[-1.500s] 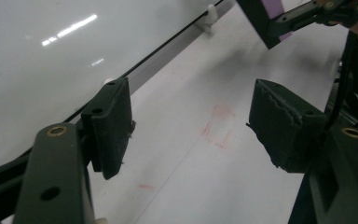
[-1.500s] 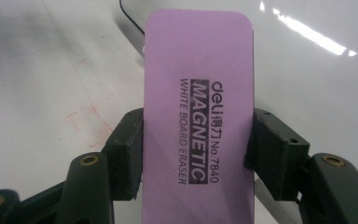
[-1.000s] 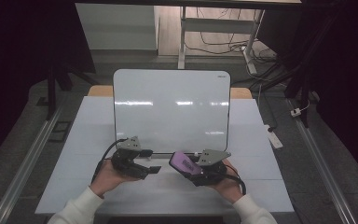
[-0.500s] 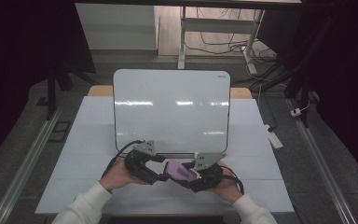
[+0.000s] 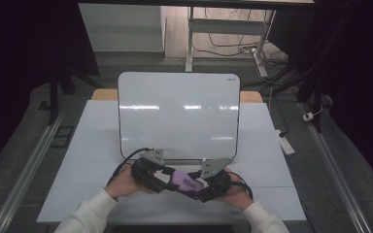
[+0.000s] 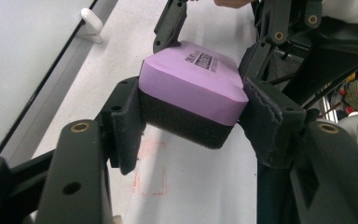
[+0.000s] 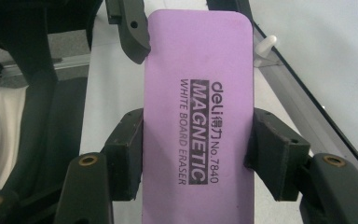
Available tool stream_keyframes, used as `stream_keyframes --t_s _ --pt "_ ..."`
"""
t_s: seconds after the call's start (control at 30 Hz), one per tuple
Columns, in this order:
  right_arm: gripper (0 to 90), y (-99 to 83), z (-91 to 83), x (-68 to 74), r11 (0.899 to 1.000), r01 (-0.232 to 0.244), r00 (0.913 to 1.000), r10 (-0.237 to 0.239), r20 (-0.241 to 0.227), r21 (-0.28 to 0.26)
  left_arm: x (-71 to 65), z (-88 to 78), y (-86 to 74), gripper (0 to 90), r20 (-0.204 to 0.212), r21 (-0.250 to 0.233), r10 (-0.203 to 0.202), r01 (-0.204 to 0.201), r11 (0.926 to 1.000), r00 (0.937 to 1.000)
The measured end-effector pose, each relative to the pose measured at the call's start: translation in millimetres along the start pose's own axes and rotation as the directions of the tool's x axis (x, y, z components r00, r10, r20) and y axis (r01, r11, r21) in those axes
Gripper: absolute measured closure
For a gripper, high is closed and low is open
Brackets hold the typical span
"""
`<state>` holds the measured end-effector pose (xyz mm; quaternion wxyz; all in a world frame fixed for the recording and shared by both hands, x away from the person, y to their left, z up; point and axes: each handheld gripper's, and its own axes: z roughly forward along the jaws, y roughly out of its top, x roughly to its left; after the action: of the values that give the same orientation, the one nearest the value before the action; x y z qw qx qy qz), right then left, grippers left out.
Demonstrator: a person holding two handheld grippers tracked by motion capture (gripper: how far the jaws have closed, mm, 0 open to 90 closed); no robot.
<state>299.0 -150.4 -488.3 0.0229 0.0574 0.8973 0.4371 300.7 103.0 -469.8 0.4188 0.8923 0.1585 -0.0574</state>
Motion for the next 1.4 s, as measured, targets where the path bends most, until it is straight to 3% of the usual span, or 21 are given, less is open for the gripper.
stream_keyframes --t_s 0.07,0.13,0.2,0.27,0.33,0.5,0.67,0.8,0.87,1.13,1.17,1.4 --pt "38.5 0.6 -0.2 0.6 1.0 -0.017 0.9998 0.017 0.012 -0.01 1.6 -1.7 -0.2 41.4 -0.003 -0.016 -0.021 0.021 0.9997 0.9998" --pt "34.2 2.0 -1.7 0.8 0.999 -0.021 0.9981 0.022 0.058 -0.03 5.0 -3.9 -1.3 41.5 -0.006 -0.04 -0.055 0.055 0.9977 0.9984" --pt "32.6 4.0 -5.3 1.7 0.998 -0.024 0.9925 0.031 0.118 -0.057 8.3 -5.9 -2.6 41.6 -0.024 -0.043 -0.081 0.08 0.9959 0.9964" --pt "32.8 5.6 -10.6 4.5 0.996 -0.007 0.9809 0.024 0.193 -0.084 11.2 -7.7 -3.9 41.6 -0.04 -0.058 -0.116 0.114 0.9918 0.9924" --pt "34.3 6.4 -15.0 8.3 0.995 0.018 0.966 0.009 0.259 -0.099 14.5 -9.6 -4.9 41.6 -0.047 -0.082 -0.16 0.156 0.9844 0.986" --pt "36.9 7.8 -17.6 18.5 0.994 0.079 0.9244 -0.046 0.379 -0.072 18.6 -12.9 -6.6 41.6 -0.059 -0.128 -0.226 0.217 0.9678 0.9724" --pt "38.2 9.7 -15.0 25.5 0.991 0.129 0.893 -0.1 0.439 -0.036 20.5 -17.5 -6.5 41.6 -0.061 -0.176 -0.269 0.255 0.9508 0.9612" --pt "38.5 11.3 -12.7 29.8 0.986 0.166 0.8624 -0.142 0.486 -0.006 22.9 -19.5 -6.4 41.6 -0.055 -0.21 -0.303 0.285 0.9352 0.9515" --pt "38.6 11.6 -11.2 30.9 0.983 0.181 0.8472 -0.162 0.506 0.013 23.2 -18.9 -5.6 41.5 -0.056 -0.215 -0.308 0.289 0.9328 0.9499" --pt "41.0 12.2 -4.3 34.9 0.974 0.217 0.8012 -0.215 0.558 0.065 24.2 -16.6 -2.2 41.5 -0.028 -0.237 -0.331 0.315 0.9189 0.9433" --pt "41.2 12.1 -2.0 35.8 0.973 0.222 0.7925 -0.219 0.569 0.064 23.8 -15.9 -1.6 41.5 -0.023 -0.242 -0.335 0.32 0.9159 0.9419" --pt "46.7 13.8 7.0 40.3 0.951 0.274 0.7287 -0.303 0.614 0.144 22.9 -11.0 2.5 41.4 0.004 -0.231 -0.337 0.329 0.9155 0.9414"
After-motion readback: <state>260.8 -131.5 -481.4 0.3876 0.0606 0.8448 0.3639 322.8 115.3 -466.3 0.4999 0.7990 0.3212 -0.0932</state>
